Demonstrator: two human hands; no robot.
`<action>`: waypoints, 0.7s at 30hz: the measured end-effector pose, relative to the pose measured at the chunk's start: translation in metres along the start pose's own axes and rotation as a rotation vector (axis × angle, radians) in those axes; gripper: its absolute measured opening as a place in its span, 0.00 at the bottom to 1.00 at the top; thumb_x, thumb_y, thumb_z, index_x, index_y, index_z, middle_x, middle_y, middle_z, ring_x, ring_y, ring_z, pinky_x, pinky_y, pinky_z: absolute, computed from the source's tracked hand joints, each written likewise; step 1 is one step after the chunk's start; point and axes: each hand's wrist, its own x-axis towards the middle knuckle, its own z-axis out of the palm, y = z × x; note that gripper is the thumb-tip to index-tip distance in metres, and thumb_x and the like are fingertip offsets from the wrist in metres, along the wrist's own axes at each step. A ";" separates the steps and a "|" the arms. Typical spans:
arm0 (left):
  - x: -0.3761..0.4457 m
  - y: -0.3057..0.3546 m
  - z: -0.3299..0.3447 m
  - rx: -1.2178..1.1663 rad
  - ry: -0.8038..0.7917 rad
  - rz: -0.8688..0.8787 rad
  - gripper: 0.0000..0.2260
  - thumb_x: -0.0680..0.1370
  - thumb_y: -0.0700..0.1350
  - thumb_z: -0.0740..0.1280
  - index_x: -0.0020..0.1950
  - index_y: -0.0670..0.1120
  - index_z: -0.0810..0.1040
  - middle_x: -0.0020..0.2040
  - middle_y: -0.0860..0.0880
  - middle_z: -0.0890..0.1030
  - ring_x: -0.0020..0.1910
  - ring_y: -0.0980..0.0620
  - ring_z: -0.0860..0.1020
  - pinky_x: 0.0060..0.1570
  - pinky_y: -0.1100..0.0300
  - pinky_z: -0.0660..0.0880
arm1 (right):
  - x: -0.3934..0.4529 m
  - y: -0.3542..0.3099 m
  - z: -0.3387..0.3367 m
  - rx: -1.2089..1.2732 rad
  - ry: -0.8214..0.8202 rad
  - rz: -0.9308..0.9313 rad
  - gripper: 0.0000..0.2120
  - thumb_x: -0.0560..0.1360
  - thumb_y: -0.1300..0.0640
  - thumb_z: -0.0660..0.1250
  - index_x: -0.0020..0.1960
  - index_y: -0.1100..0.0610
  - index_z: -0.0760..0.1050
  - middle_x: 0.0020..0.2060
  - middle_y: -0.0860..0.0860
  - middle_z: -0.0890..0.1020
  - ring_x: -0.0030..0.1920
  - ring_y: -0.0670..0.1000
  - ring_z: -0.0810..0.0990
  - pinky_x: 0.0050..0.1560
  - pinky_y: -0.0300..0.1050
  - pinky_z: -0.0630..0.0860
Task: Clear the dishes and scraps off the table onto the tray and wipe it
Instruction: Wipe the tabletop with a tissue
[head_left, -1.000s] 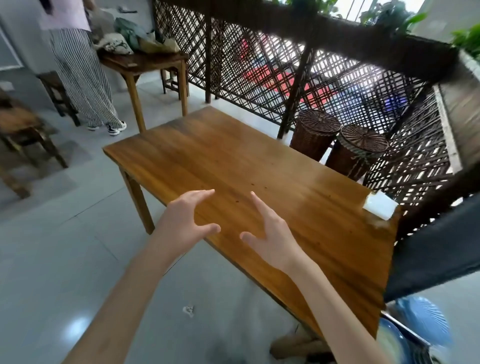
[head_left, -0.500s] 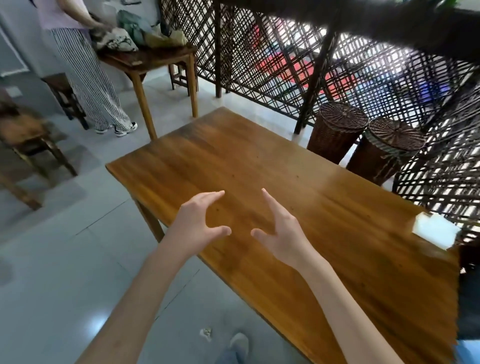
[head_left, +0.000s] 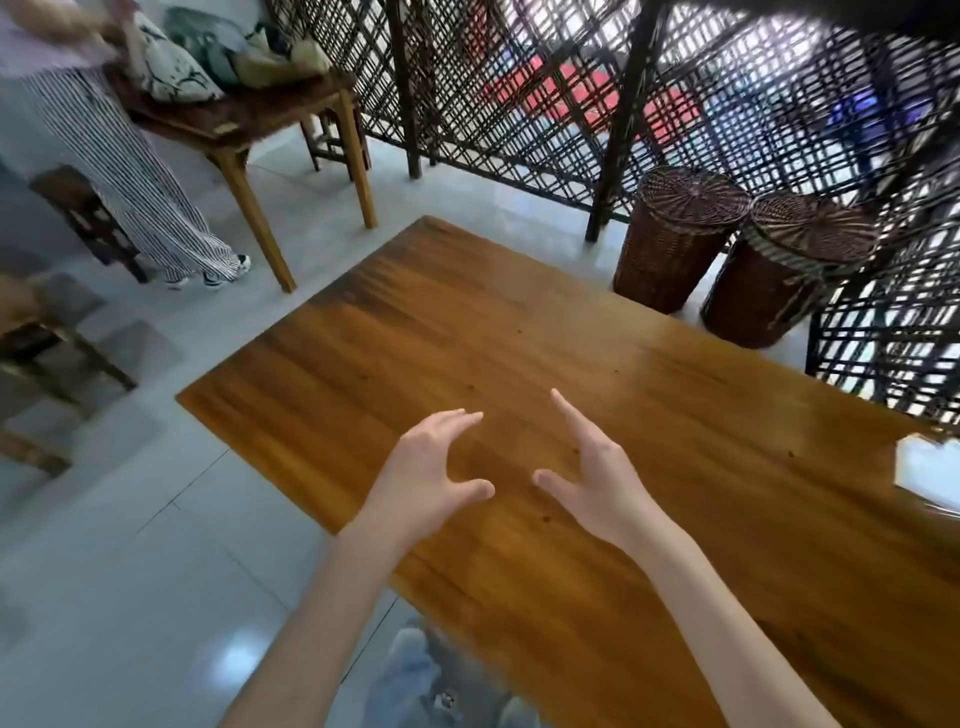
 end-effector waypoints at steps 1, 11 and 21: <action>0.007 -0.003 0.000 0.003 -0.017 0.009 0.35 0.67 0.54 0.76 0.71 0.57 0.66 0.71 0.56 0.67 0.69 0.56 0.66 0.62 0.62 0.64 | 0.006 0.000 0.001 -0.001 0.007 0.014 0.40 0.72 0.54 0.71 0.75 0.43 0.50 0.73 0.44 0.60 0.72 0.47 0.61 0.62 0.35 0.62; 0.078 -0.036 -0.012 0.011 -0.147 0.143 0.34 0.67 0.55 0.76 0.71 0.58 0.66 0.71 0.57 0.67 0.69 0.56 0.66 0.58 0.66 0.60 | 0.057 -0.017 0.022 0.001 0.122 0.161 0.40 0.72 0.54 0.71 0.75 0.44 0.51 0.74 0.44 0.60 0.72 0.47 0.60 0.65 0.40 0.62; 0.127 -0.028 0.012 0.021 -0.331 0.316 0.35 0.67 0.53 0.76 0.71 0.57 0.66 0.71 0.55 0.68 0.69 0.55 0.67 0.62 0.62 0.65 | 0.050 0.004 0.031 -0.021 0.328 0.394 0.39 0.73 0.53 0.70 0.75 0.44 0.51 0.73 0.43 0.60 0.72 0.46 0.60 0.62 0.37 0.59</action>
